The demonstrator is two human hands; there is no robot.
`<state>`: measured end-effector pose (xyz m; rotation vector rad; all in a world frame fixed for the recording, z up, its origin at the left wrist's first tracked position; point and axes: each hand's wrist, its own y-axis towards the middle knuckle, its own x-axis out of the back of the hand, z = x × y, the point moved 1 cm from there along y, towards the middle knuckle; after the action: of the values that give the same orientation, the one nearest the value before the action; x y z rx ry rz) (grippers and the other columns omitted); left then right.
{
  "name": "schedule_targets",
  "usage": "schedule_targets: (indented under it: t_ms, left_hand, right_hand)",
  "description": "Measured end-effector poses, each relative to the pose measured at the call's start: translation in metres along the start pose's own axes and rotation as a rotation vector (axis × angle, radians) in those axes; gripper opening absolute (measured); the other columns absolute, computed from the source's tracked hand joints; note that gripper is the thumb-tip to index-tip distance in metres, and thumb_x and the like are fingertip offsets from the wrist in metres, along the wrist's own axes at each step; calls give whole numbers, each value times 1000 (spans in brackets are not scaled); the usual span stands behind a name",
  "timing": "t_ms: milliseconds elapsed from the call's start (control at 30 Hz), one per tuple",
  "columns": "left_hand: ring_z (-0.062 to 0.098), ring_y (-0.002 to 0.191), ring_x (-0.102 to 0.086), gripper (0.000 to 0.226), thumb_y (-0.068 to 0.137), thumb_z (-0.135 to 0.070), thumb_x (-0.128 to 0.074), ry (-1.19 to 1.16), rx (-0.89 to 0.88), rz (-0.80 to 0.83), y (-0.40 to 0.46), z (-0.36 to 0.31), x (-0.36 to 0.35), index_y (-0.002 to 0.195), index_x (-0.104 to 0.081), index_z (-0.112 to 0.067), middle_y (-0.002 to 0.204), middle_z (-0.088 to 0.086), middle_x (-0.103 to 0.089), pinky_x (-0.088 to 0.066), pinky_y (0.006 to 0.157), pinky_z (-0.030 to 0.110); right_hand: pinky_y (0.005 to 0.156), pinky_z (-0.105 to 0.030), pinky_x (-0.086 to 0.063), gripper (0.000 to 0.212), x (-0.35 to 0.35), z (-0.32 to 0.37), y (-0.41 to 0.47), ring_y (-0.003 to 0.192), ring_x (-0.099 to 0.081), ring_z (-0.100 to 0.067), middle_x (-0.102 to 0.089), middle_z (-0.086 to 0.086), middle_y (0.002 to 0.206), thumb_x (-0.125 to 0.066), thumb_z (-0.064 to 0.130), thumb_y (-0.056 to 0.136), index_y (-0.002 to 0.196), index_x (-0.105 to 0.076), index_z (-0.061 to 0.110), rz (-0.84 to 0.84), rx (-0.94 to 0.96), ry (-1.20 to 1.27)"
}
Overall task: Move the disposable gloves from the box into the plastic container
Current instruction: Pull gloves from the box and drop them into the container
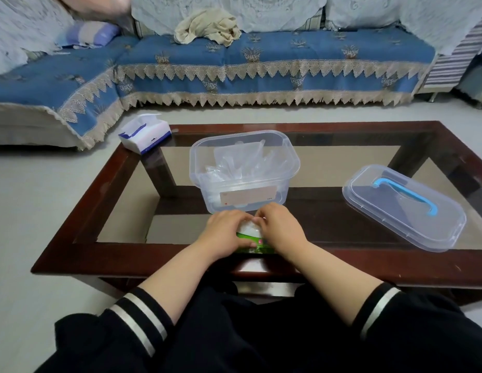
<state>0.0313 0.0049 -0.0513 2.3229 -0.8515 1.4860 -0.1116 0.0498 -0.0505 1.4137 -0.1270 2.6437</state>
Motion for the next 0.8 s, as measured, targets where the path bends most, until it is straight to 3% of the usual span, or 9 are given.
schedule_targets:
  t_ms: [167,267,434,501,601,634,734,801]
  left_hand:
    - [16,114,-48,57,72,-46,-79,-34,21,-1,-2,-4,3,122,-58,-28,115,-8,-60,-34,96,31]
    - [16,106,-52,48,70,-43,-80,-59,28,-34,-3,-4,5,111,-61,-27,96,-13,-54,-37,89,31]
    - [16,102,-54,44,69,-44,-80,-93,14,-59,1,-1,4,106,-64,-27,95,-13,-59,-39,86,33]
    - [16,101,-54,43,70,-46,-79,-91,10,-57,2,0,2,103,-62,-25,96,-11,-60,-37,83,32]
    - [18,105,-51,45,72,-46,-77,-62,-14,-6,3,-2,0,110,-60,-27,104,-7,-59,-36,86,32]
    - [18,108,-50,49,73,-45,-77,-57,-17,16,4,-2,0,115,-60,-27,109,-5,-60,-37,90,33]
    - [17,112,-49,53,73,-46,-78,-154,18,36,5,3,0,119,-60,-26,109,-7,-58,-38,97,36]
    - [16,110,-51,49,74,-49,-76,-208,19,18,4,5,-1,116,-61,-27,102,-11,-55,-39,96,36]
  right_hand:
    - [66,-30,-31,16,9,2,-2,79,-50,-20,-55,1,82,-51,22,96,81,-51,16,-86,20,124]
    - [68,-23,-32,13,17,2,-4,78,-49,-14,-53,7,79,-52,16,95,82,-52,17,-171,24,279]
    - [69,-5,-34,10,27,3,-7,72,-48,-1,-51,18,75,-55,7,93,85,-59,11,-290,117,357]
    - [69,-7,-36,11,28,2,-5,73,-50,1,-52,16,77,-55,7,93,85,-57,14,-300,127,359]
    - [77,-24,-43,5,31,-3,0,81,-53,-8,-58,9,85,-55,15,95,91,-57,15,-205,95,301]
    - [83,-26,-45,8,33,-5,2,88,-56,-9,-60,8,92,-57,20,94,99,-59,15,-142,69,297]
    - [95,-25,-42,60,38,-17,1,108,-56,-11,-59,6,119,-73,37,81,133,-49,20,68,7,231]
    - [92,-26,-42,66,35,-19,-2,112,-56,-15,-57,4,128,-74,37,79,138,-47,25,136,-33,117]
